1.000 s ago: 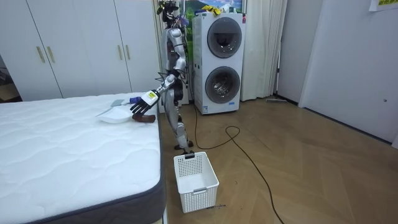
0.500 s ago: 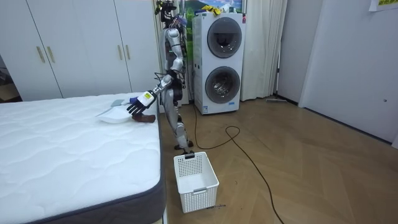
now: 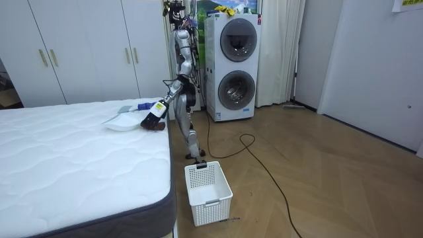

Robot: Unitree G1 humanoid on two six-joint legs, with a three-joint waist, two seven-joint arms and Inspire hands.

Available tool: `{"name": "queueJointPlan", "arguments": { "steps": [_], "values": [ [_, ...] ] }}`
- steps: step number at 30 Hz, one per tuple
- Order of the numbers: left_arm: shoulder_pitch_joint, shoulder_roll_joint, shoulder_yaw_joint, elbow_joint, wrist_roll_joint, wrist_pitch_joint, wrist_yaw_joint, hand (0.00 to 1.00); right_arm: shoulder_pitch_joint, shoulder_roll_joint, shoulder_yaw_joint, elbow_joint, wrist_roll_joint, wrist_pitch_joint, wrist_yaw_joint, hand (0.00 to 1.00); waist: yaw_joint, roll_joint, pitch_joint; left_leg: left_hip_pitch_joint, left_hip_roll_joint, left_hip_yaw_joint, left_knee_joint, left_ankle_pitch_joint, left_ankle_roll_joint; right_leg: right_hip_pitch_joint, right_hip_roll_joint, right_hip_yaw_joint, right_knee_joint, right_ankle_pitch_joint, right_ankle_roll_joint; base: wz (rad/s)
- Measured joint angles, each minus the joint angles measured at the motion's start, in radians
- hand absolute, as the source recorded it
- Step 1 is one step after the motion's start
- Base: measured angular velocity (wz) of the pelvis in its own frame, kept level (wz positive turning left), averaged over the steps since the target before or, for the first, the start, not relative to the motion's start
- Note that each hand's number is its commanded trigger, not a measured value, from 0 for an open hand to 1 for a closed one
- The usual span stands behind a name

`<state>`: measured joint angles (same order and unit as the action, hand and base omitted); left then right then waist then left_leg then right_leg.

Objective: Clean bed

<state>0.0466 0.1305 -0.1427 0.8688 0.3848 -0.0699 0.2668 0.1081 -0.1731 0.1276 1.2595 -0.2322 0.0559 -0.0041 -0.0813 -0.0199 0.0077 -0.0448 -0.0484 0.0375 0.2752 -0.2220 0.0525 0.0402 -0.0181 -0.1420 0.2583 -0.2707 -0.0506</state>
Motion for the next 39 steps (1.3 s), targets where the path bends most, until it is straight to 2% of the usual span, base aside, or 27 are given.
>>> {"name": "queueJointPlan", "arguments": {
  "steps": [7,13,20,31,39],
  "values": [
    [-0.044,0.0,-0.022,0.073,-0.094,0.005,-0.011,0.0,-0.012,-0.003,0.038,0.007,0.011,0.01,0.005,0.0,-0.009,-0.002,0.0032,-0.034,0.002,0.008,0.014,0.0,0.0,-0.027,-0.001,-0.009,0.001,0.0,0.0,-0.01],
    [-0.077,0.001,-0.022,0.098,-0.119,0.005,-0.01,0.0,-0.03,-0.002,0.049,0.007,0.018,0.009,0.003,0.0,-0.007,0.0,0.0027,-0.06,0.002,0.004,0.023,0.001,0.0,-0.053,-0.003,-0.023,0.008,0.0,0.0,0.04],
    [-0.093,0.0,-0.022,0.096,-0.12,0.005,0.005,0.0,-0.056,-0.002,0.049,0.015,0.042,0.0,-0.019,0.0,-0.006,0.0,0.0028,-0.091,0.004,0.01,0.028,0.003,0.002,-0.094,-0.005,-0.024,0.036,0.0,0.0,-0.03],
    [-0.115,0.0,-0.021,0.095,-0.119,0.002,0.055,0.0,-0.057,-0.002,0.049,0.016,0.124,-0.013,-0.039,0.0,-0.006,-0.001,0.0042,-0.098,0.003,0.015,0.031,0.005,0.005,-0.094,-0.009,-0.026,0.036,0.0,0.0,-0.01],
    [-0.119,0.0,-0.021,0.095,-0.117,-0.004,0.058,0.0,-0.06,-0.002,0.051,0.026,0.172,-0.023,-0.039,0.0,-0.008,-0.003,0.0058,-0.098,0.003,0.011,0.031,0.006,0.005,-0.092,-0.009,-0.028,0.035,0.0,0.0,0.0]
  ]
}}
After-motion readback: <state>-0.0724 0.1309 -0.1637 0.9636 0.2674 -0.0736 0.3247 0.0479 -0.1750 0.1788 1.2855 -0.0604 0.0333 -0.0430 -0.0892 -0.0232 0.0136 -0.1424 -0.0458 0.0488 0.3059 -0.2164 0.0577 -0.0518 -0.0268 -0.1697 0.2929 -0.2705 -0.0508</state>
